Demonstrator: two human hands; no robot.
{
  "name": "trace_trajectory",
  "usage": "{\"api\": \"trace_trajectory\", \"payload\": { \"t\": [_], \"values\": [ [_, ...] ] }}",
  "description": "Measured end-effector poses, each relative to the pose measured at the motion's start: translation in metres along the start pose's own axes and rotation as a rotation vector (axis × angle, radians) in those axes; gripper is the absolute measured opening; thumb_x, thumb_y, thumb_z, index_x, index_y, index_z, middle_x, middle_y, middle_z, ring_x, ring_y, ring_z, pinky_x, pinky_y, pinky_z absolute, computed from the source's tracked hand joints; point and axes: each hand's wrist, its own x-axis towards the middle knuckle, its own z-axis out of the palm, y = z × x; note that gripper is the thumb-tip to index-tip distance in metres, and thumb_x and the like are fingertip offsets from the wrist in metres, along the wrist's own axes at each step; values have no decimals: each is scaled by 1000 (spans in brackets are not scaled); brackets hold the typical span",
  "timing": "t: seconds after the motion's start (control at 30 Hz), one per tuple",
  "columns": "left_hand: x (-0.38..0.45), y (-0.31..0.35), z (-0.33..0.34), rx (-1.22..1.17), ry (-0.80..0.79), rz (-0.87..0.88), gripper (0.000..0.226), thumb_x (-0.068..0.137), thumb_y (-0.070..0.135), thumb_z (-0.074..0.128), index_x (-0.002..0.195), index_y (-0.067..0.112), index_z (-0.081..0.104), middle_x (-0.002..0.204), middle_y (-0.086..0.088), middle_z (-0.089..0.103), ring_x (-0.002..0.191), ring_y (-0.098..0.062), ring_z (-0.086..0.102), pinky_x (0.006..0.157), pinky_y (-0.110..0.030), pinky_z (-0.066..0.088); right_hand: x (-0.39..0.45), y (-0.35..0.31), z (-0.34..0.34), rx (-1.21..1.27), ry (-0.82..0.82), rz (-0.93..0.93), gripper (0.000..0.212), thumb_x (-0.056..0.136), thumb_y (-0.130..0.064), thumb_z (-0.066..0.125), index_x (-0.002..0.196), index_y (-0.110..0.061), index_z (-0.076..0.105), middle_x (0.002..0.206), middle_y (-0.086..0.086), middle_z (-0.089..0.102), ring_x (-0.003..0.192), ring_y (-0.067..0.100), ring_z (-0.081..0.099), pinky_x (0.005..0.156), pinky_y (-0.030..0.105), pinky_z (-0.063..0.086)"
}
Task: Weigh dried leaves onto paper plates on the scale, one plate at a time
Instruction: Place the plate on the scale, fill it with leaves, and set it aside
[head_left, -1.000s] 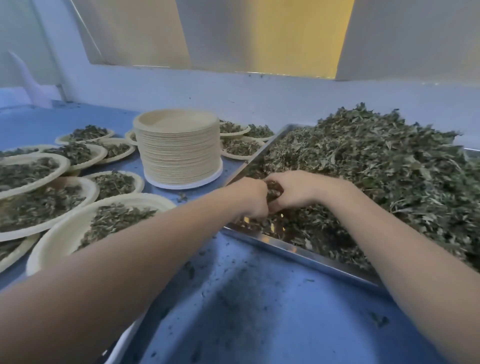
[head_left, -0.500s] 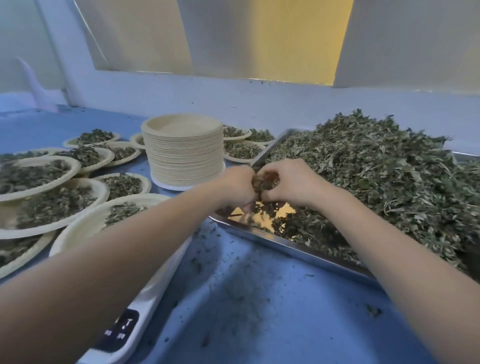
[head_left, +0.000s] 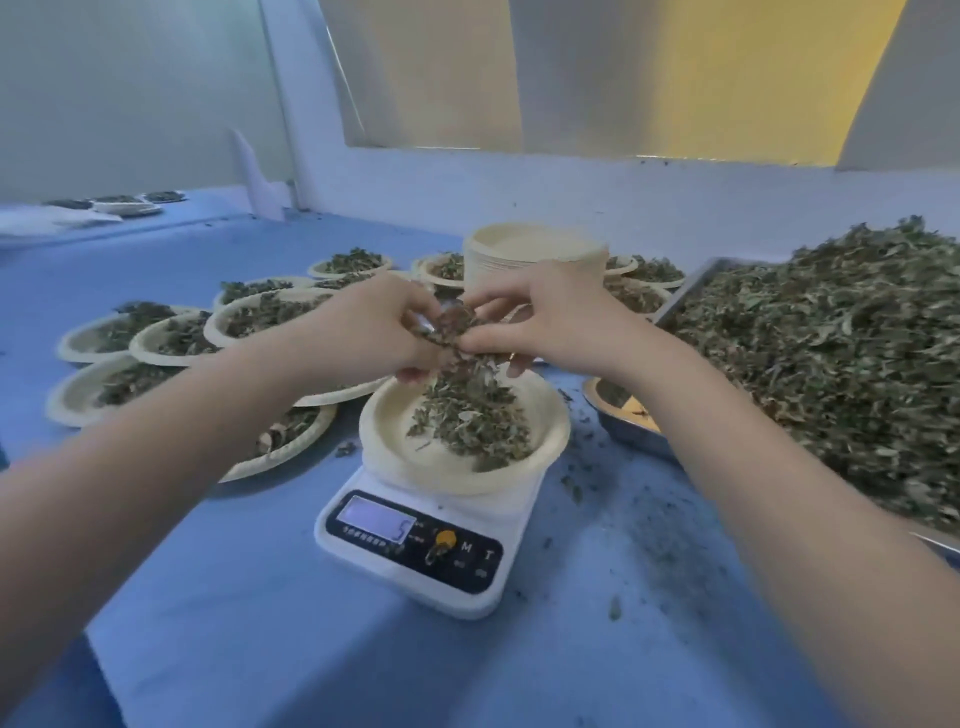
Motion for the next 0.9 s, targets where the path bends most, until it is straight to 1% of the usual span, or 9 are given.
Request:
{"api": "trace_trajectory", "payload": {
  "t": [0.07, 0.13, 0.27, 0.4, 0.53, 0.6, 0.7, 0.83, 0.9],
  "values": [
    [-8, -14, 1, -10, 0, -36, 22, 77, 18, 76, 92, 26, 61, 90, 0, 64, 65, -17, 64, 65, -22, 50, 0, 1, 7, 17, -17, 13, 28, 83, -26, 72, 109, -31, 63, 98, -6, 66, 55, 16, 66, 58, 17, 54],
    [-14, -25, 2, 23, -11, -58, 40, 72, 25, 79, 106, 35, 61, 102, 10, 60, 79, -11, 62, 73, -26, 49, -1, 3, 10, -9, -5, 21, 31, 85, -27, 70, 115, -30, 64, 99, -6, 69, 62, 19, 69, 63, 20, 56],
    [-19, -35, 6, -38, 17, -82, 46, 72, 20, 75, 110, 43, 60, 110, 14, 55, 86, -8, 59, 81, -29, 47, -4, 5, 9, 27, 52, 28, 25, 85, -23, 70, 110, -24, 70, 98, -1, 70, 64, 20, 68, 59, 21, 57],
    [-18, -40, 14, -126, 127, -72, 35, 80, 11, 61, 100, 39, 63, 103, 18, 57, 76, -4, 57, 61, -17, 41, -5, 8, 7, 3, 116, 8, 18, 88, -19, 67, 105, -25, 70, 98, -4, 69, 65, 12, 67, 58, 20, 56],
    [-14, -45, 24, -273, 246, -54, 35, 81, 3, 55, 95, 33, 67, 97, 14, 61, 57, -3, 52, 55, -17, 43, -6, 10, 8, -59, 118, 3, 28, 90, -18, 64, 111, -35, 63, 102, -9, 62, 73, 15, 69, 67, 25, 58],
    [-11, -47, 30, -344, 360, -44, 35, 81, 2, 53, 91, 32, 67, 92, 14, 61, 49, 4, 47, 52, -13, 42, -7, 10, 6, -68, 136, -1, 28, 89, -19, 64, 110, -39, 62, 103, -12, 61, 70, 10, 69, 68, 22, 57],
    [-10, -55, 40, -355, 552, -68, 30, 82, 5, 52, 88, 32, 67, 85, 15, 62, 50, 7, 46, 57, -19, 40, -9, 10, 1, -36, 150, -7, 25, 89, -18, 65, 105, -37, 66, 103, -6, 64, 64, 5, 67, 60, 14, 53],
    [-17, -68, 55, -353, 726, -183, 18, 84, 14, 54, 85, 28, 66, 74, 16, 60, 58, 12, 50, 54, -12, 37, -10, 9, -2, -34, 170, 5, 23, 87, -17, 67, 105, -32, 69, 101, -4, 67, 71, 17, 70, 71, 28, 58],
    [-18, -72, 59, -392, 752, -213, 16, 83, 17, 56, 83, 29, 65, 74, 14, 60, 59, 8, 52, 53, -10, 37, -11, 8, -1, -12, 164, 13, 22, 87, -15, 67, 103, -30, 70, 96, -7, 67, 75, 14, 69, 67, 23, 58]
  ]
}}
